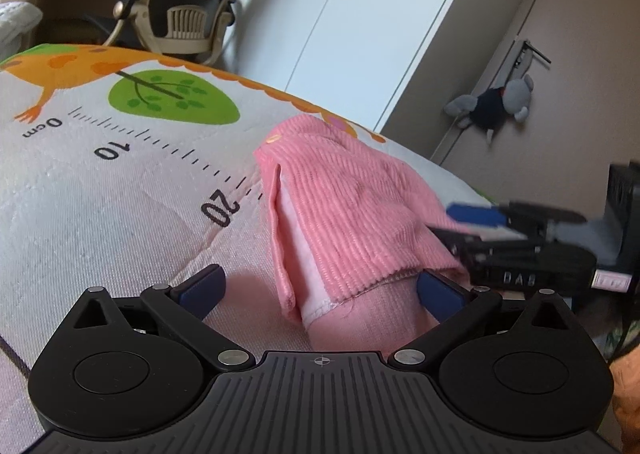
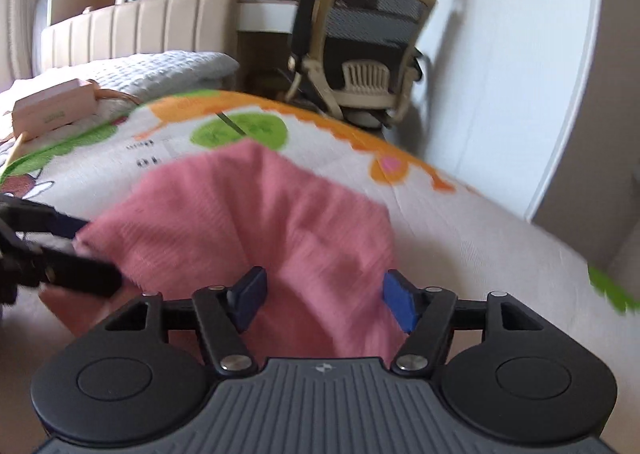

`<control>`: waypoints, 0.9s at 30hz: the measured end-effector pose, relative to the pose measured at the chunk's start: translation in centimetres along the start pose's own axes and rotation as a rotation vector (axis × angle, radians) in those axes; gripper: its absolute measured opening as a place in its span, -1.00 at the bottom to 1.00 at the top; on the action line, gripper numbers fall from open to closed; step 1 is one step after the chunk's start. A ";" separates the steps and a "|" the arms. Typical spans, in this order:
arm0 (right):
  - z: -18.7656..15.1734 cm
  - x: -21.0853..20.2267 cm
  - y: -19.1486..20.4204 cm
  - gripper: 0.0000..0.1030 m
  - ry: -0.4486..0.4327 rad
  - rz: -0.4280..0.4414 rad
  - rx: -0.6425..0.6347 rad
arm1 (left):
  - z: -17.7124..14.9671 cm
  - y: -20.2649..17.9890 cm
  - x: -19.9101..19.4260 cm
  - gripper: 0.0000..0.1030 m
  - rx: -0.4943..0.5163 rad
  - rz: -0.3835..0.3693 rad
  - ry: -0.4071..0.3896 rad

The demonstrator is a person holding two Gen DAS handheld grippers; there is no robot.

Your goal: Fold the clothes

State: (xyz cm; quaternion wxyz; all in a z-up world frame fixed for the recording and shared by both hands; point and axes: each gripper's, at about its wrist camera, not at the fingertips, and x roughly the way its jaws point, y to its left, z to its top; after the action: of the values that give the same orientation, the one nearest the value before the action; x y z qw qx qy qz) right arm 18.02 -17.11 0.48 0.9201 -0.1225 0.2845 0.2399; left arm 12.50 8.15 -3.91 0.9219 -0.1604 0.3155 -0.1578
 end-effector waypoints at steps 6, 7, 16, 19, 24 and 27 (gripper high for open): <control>-1.5 -0.5 -0.8 0.48 -0.048 -0.015 0.051 | 0.2 0.3 -2.2 1.00 -0.145 -0.128 -0.012; -1.5 -0.5 -1.0 0.49 -0.052 -0.013 0.060 | 0.2 0.3 -2.7 1.00 -0.183 -0.175 -0.021; -1.9 -0.9 -1.6 0.57 -0.078 -0.014 0.097 | 1.5 -0.1 -4.1 0.50 -0.265 -0.178 -0.103; -1.9 -1.0 -1.4 0.58 -0.083 -0.020 0.094 | 1.2 0.8 -3.4 0.53 -0.309 -0.119 -0.074; -2.0 -1.0 -1.3 0.61 -0.087 -0.025 0.093 | 0.8 0.9 -2.2 0.55 -0.340 -0.136 -0.033; -2.1 -1.1 -1.4 0.63 -0.086 -0.028 0.094 | 1.1 0.4 -2.5 0.45 -0.315 -0.164 -0.062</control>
State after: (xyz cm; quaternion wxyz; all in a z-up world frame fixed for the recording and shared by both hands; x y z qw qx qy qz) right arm 16.99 -19.42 -0.44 0.9395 -0.0729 0.2536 0.2184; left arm 11.38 9.72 -1.89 0.8787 -0.3328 0.2935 -0.1759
